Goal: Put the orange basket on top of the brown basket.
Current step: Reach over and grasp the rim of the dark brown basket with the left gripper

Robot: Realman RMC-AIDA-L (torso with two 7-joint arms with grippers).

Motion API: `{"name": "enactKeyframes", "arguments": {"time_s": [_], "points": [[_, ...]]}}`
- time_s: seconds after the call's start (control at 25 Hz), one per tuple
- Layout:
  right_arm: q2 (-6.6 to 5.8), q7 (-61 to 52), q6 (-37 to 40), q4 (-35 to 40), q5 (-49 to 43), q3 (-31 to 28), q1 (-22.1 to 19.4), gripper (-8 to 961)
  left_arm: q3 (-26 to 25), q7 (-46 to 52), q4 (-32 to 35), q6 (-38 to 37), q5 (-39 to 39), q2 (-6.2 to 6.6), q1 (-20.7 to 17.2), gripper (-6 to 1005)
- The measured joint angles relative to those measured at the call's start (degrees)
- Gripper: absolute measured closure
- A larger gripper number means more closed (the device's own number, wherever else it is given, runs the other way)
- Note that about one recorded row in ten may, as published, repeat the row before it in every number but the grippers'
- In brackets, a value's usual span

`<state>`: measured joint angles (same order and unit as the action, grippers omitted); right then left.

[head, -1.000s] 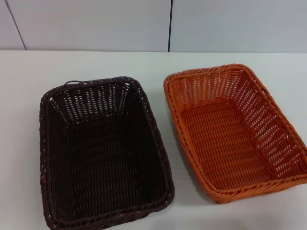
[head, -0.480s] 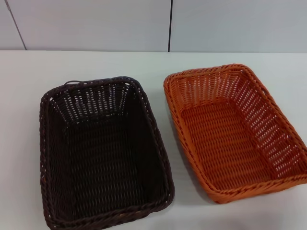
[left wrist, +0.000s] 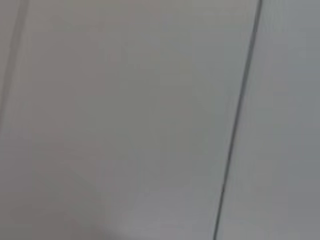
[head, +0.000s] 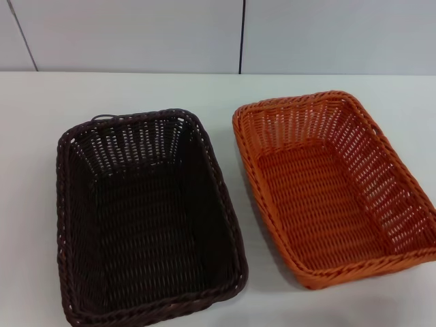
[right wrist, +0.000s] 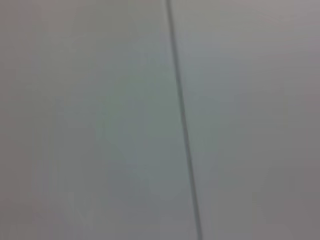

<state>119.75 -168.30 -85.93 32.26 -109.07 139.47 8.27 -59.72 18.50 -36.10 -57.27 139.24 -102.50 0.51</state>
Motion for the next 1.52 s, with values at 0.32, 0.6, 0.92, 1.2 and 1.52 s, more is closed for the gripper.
{"name": "enactKeyframes", "arguments": {"time_s": [0.32,0.6,0.92,1.2,1.52], "points": [[-0.27,-0.1,3.4,-0.7,6.2,0.0,0.6,275,-18.6,-0.7,-32.6,40.3,21.8,-0.25,-8.7,271],[-0.41,-0.2,7.3,-1.5,8.3,-0.1,1.8,276,-24.4,-9.5,-62.5,70.4,25.9,-4.51,-15.9,271],[-0.48,-0.2,8.5,-2.1,9.7,-0.4,2.4,277,-29.0,-27.2,-76.3,102.4,26.0,-15.61,-10.8,270],[-0.54,-0.2,10.1,-3.1,10.9,-1.0,3.0,276,-28.0,-23.9,-77.8,114.0,26.1,-15.65,-6.2,270],[-0.56,-0.2,12.9,-4.7,11.0,-2.2,4.4,275,-27.6,-18.1,-78.8,126.2,25.9,-15.67,-0.2,269]]}}
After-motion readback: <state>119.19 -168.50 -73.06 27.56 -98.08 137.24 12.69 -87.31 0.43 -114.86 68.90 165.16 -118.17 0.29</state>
